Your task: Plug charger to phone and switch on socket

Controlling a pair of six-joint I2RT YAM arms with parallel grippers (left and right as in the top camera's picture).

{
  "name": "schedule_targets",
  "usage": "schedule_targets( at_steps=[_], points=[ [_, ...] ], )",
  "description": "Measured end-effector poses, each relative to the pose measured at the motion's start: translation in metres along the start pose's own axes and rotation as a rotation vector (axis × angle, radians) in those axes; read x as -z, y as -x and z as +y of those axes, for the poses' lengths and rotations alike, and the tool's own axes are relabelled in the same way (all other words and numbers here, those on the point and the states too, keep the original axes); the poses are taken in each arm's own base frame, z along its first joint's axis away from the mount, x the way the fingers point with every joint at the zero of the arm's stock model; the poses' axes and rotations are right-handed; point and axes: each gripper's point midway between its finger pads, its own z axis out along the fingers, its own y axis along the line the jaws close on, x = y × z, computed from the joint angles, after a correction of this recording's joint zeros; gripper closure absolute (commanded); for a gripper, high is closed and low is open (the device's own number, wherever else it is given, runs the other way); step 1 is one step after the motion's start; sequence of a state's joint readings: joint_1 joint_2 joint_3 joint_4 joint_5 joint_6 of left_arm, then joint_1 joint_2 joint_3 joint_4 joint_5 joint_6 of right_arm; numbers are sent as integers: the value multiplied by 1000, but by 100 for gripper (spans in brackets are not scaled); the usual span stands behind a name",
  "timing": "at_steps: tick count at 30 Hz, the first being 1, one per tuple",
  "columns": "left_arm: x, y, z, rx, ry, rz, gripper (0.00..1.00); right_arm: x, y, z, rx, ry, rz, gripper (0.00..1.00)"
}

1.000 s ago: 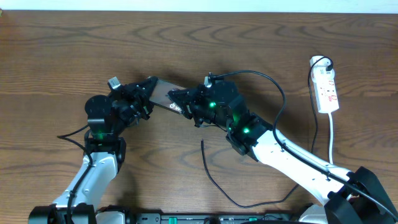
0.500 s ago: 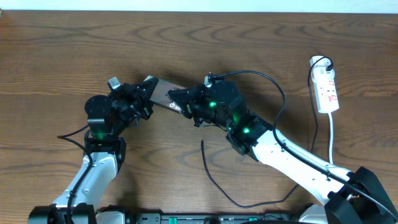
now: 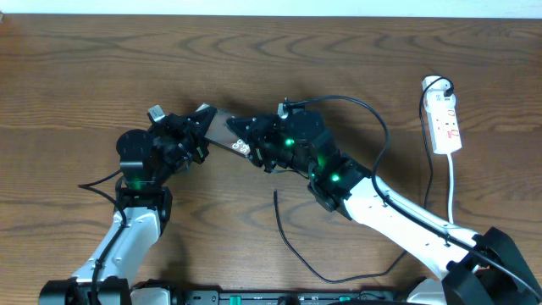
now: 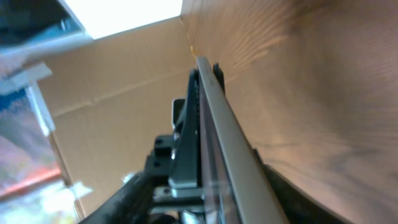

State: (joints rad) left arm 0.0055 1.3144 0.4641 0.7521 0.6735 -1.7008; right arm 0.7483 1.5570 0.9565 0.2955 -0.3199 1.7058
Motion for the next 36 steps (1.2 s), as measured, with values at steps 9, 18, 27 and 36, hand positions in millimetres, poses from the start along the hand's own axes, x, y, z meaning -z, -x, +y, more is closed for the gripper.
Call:
schedule_targets(
  at_steps=[9, 18, 27, 36],
  points=[
    [0, 1, 0, -4, -1, -5, 92, -1, -4, -1, 25, -2, 9, 1],
    [21, 41, -10, -140, -27, -99, 93, 1, 3, -1, 144, -4, -3, 1],
    [60, 70, -20, -373, -47, -83, 93, 6, 24, -8, 277, -42, -42, 1],
    [68, 38, -15, -614, -82, 153, 93, 13, 44, -5, 507, -46, -54, 1]
  ],
)
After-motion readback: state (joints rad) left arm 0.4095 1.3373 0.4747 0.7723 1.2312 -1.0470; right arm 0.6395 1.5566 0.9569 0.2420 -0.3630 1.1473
